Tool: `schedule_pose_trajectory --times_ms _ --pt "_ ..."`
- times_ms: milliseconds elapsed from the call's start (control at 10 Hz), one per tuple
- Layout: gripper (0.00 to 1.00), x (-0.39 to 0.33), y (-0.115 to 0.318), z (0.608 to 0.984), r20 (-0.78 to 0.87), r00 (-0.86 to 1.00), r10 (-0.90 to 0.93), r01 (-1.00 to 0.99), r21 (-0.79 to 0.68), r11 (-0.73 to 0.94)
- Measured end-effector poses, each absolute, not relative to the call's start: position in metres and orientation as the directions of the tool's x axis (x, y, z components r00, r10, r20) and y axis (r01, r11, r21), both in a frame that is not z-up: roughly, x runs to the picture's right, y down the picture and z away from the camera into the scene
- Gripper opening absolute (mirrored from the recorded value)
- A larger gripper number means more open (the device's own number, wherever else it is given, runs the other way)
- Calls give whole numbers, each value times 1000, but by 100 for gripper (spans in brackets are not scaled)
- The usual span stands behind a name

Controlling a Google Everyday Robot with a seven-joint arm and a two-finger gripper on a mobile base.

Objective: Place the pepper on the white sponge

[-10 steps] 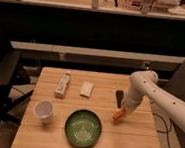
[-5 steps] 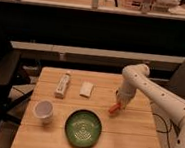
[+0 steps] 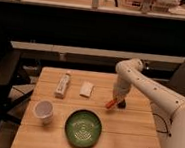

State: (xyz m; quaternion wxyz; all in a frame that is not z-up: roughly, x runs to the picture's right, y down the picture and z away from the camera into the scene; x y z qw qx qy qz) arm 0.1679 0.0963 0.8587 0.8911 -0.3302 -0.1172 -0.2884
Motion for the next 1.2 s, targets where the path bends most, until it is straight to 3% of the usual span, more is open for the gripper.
schedule_pose_trajectory --times_ms 1200 --pt "0 106 49 885 402 727 -557 687 -442 577"
